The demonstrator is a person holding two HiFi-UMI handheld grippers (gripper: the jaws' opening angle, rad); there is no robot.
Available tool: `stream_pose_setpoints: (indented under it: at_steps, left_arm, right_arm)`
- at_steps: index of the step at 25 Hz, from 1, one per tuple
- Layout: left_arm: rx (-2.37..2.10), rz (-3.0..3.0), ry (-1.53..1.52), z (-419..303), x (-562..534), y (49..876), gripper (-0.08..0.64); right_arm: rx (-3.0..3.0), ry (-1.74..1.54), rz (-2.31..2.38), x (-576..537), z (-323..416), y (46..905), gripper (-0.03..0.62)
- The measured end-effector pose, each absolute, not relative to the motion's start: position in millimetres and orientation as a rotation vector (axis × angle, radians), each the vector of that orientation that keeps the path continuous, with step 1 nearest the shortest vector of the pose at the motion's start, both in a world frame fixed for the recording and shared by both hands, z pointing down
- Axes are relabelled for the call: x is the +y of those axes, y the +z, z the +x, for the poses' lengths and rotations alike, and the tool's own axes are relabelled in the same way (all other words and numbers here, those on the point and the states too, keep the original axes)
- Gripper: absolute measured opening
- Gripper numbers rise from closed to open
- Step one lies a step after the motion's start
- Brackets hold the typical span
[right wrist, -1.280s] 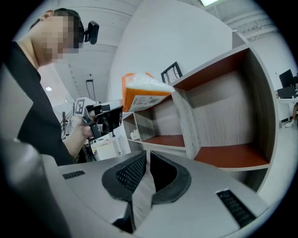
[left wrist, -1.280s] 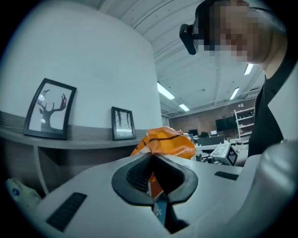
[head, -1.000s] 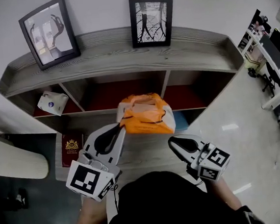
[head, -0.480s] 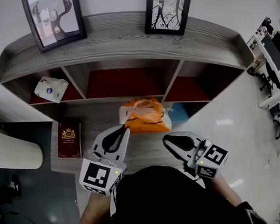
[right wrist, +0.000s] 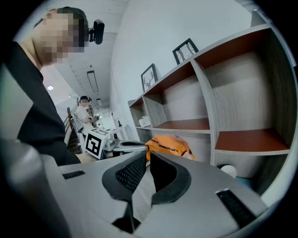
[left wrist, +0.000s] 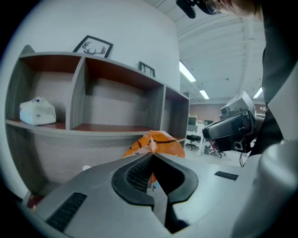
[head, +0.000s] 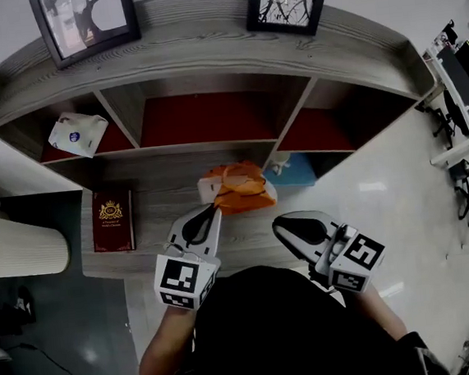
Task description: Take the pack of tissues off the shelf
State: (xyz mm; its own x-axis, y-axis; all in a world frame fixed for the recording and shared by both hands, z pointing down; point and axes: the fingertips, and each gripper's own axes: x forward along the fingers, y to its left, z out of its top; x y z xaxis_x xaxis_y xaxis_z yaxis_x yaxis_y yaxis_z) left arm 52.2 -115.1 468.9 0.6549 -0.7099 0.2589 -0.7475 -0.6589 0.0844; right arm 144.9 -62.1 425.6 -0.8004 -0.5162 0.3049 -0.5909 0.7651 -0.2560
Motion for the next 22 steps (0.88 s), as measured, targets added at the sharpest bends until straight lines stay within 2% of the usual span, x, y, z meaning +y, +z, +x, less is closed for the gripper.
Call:
stream_pose_setpoints:
  at_steps: [12,20,21,22]
  left_arm:
    - [-1.187,2.552,0.431,38.5,-121.1,561.5,0.017]
    - [-1.072,2.464,0.644,42.0,-111.4,668.1,0.022]
    - [-1.048,2.455,0.674,42.4,-107.6,676.7,0.056]
    - [-1.028,2.442,0.69,42.4,-104.0,682.6,0.141]
  right_arm:
    - [-2.735,0.562,0.829,-52.9,128.9,442.9,0.017]
    - [-2.739,0.536,0.782,-46.8,117.0,446.1,0.017]
    - [-2.733,0.542,0.791,-46.2,118.0,446.4,0.017]
    - [-2.725,0.554,0.804,-45.6,119.3,447.0,0.017]
